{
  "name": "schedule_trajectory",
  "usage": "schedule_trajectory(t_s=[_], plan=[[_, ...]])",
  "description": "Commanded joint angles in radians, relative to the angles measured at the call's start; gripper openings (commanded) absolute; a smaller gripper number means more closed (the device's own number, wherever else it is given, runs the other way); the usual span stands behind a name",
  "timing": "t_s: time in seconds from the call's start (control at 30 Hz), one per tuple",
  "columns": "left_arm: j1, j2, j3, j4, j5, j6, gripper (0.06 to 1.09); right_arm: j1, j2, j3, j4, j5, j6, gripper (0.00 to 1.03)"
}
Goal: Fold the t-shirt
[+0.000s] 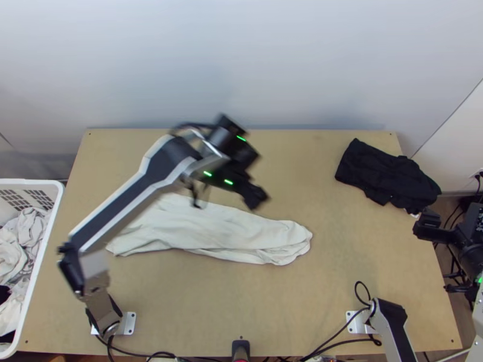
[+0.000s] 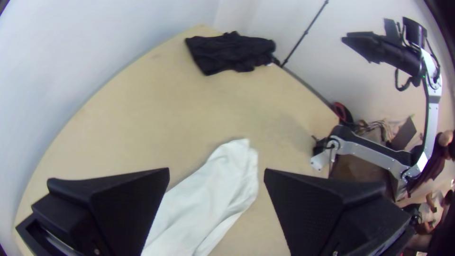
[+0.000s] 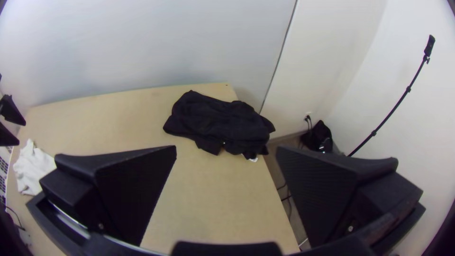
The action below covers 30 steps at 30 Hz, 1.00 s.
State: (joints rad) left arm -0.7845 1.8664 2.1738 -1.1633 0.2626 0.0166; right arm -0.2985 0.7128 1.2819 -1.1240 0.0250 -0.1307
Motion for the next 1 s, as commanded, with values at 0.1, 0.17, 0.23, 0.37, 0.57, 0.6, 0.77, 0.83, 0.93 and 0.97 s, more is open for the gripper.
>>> schedule_trajectory(t_s=[0.1, 0.17, 0.23, 0.37, 0.57, 0.6, 0.77, 0.83, 0.93, 0.97], plan=[[0.559, -0.204, -0.35, -0.101, -0.048, 0.286, 1.03, 0.042, -0.006, -0.049, -0.003, -0.016, 0.006, 0.98], [0.674, -0.227, -0.453, -0.093, -0.048, 0.364, 1.03, 0.056, -0.006, -0.072, -0.002, -0.016, 0.006, 0.98], [0.775, -0.239, -0.539, -0.067, -0.051, 0.411, 1.03, 0.062, -0.006, -0.092, 0.001, -0.016, 0.005, 0.98], [0.919, -0.24, -0.657, 0.004, -0.074, 0.473, 1.03, 0.076, 0.005, -0.104, 0.012, -0.014, 0.002, 0.98], [1.079, -0.22, -0.818, 0.116, -0.12, 0.537, 1.03, 0.088, 0.042, -0.092, 0.038, -0.016, 0.005, 0.98], [1.096, -0.222, -0.835, 0.126, -0.122, 0.546, 1.03, 0.093, 0.051, -0.085, 0.038, -0.016, 0.005, 0.98], [1.163, -0.228, -0.881, 0.189, -0.126, 0.569, 1.03, 0.116, 0.073, -0.064, 0.039, -0.016, 0.008, 0.98], [1.186, -0.219, -0.885, 0.2, -0.126, 0.571, 1.03, 0.125, 0.074, -0.066, 0.039, -0.016, 0.008, 0.98], [1.199, -0.21, -0.893, 0.217, -0.125, 0.574, 1.03, 0.134, 0.079, -0.064, 0.039, -0.016, 0.008, 0.97], [1.199, -0.208, -0.898, 0.225, -0.125, 0.574, 1.02, 0.137, 0.079, -0.061, 0.039, -0.016, 0.008, 0.97]])
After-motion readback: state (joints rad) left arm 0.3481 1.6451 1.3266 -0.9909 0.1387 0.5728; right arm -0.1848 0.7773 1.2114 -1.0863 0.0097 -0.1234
